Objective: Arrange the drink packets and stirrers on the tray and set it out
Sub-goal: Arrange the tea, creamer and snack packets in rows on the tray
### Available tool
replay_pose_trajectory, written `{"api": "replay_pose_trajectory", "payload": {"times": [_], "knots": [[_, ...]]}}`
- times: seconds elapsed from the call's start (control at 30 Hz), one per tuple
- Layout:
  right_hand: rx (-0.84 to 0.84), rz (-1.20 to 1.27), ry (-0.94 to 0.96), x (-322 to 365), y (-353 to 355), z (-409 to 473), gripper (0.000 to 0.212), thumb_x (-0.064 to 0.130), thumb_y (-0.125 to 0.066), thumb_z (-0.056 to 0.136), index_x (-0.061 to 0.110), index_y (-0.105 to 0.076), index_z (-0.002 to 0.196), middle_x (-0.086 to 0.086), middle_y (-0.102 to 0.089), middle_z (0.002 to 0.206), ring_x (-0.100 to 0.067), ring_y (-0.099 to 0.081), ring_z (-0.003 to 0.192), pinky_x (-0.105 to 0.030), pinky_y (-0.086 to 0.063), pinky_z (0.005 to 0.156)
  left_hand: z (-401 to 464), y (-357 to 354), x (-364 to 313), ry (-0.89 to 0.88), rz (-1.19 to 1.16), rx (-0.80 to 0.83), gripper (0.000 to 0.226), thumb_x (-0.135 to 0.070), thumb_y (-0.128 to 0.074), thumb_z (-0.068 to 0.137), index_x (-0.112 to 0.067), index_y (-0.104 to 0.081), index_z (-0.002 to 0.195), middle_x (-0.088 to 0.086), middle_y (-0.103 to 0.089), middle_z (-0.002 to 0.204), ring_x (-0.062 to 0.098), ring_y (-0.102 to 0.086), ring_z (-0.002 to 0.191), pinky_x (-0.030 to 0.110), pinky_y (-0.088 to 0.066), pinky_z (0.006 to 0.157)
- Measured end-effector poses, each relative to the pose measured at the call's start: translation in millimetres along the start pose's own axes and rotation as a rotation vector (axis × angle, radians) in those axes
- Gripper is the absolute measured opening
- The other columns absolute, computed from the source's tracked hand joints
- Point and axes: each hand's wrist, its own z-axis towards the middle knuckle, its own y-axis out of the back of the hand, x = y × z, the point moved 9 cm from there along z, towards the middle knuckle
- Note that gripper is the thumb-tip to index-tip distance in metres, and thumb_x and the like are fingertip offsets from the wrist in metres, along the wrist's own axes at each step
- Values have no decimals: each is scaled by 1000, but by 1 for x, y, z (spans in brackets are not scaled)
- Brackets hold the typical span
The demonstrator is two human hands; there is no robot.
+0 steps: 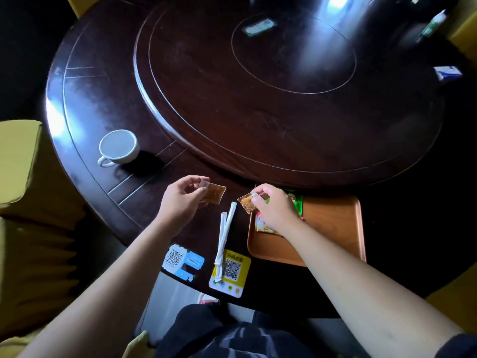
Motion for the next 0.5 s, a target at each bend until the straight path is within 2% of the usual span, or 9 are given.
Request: {"api": "replay_pose_trajectory", "payload": {"times": [0.1, 0.17, 0.23, 0.3, 0.37, 0.43, 0.5], "knots": [[-36, -8, 23, -4, 19, -5, 18, 19, -56, 95, 33, -66, 94, 4, -68, 105, -18, -62, 93, -33, -51, 80, 0, -24, 0, 24, 52, 104, 9, -17, -72, 89, -23, -78, 93, 11, -76, 90, 16, -70, 72, 29, -61, 70], [-47, -13, -1, -16, 32, -11, 18, 18, -58, 93, 33, -66, 98, 7, -67, 107, -17, -62, 95, -35, -52, 83, -6, -47, 0, 42, 113, 186, 8, -22, -74, 88, -21, -78, 95, 11, -77, 89, 21, -73, 76, 36, -63, 73], [-41, -4, -42, -34, 42, -18, 18, 18, -62, 90, 33, -65, 98, 10, -66, 99, -17, -63, 87, -36, -55, 76, -15, -69, -2, 30, 186, 252, 10, -21, -76, 86, -18, -77, 96, 7, -77, 86, 21, -73, 75, 38, -64, 71], [-41, 13, -68, -51, 49, -26, 15, 19, -66, 86, 32, -64, 92, 10, -65, 91, -16, -62, 77, -36, -58, 69, -22, -90, 3, 33, 243, 310, 14, -23, -78, 84, -15, -76, 95, 5, -76, 83, 18, -71, 66, 42, -63, 68], [-33, -26, -84, -66, 54, -34, 12, 19, -69, 84, 30, -65, 88, 7, -67, 86, -14, -60, 70, -24, -52, 60, -29, -108, 11, 40, 313, 370, 19, -29, -80, 82, -16, -75, 94, 3, -75, 79, 18, -69, 62, 44, -63, 67], [-20, -72, -94, -82, 57, -41, 9, 21, -70, 84, 29, -67, 88, 7, -67, 80, -14, -58, 68, -26, -44, 58, -34, -125, 20, 24, 403, 409, 24, -38, -81, 78, -20, -75, 94, 1, -76, 81, 19, -71, 67, 42, -63, 70], [-3, -82, -103, -96, 58, -49, 8, 23, -71, 85, 29, -69, 89, 9, -66, 76, -11, -55, 65, -27, -42, 59, -40, -139, 25, -13, 510, 435, 24, -40, -79, 80, -22, -75, 95, 2, -75, 86, 14, -68, 69, 26, -58, 69]]}}
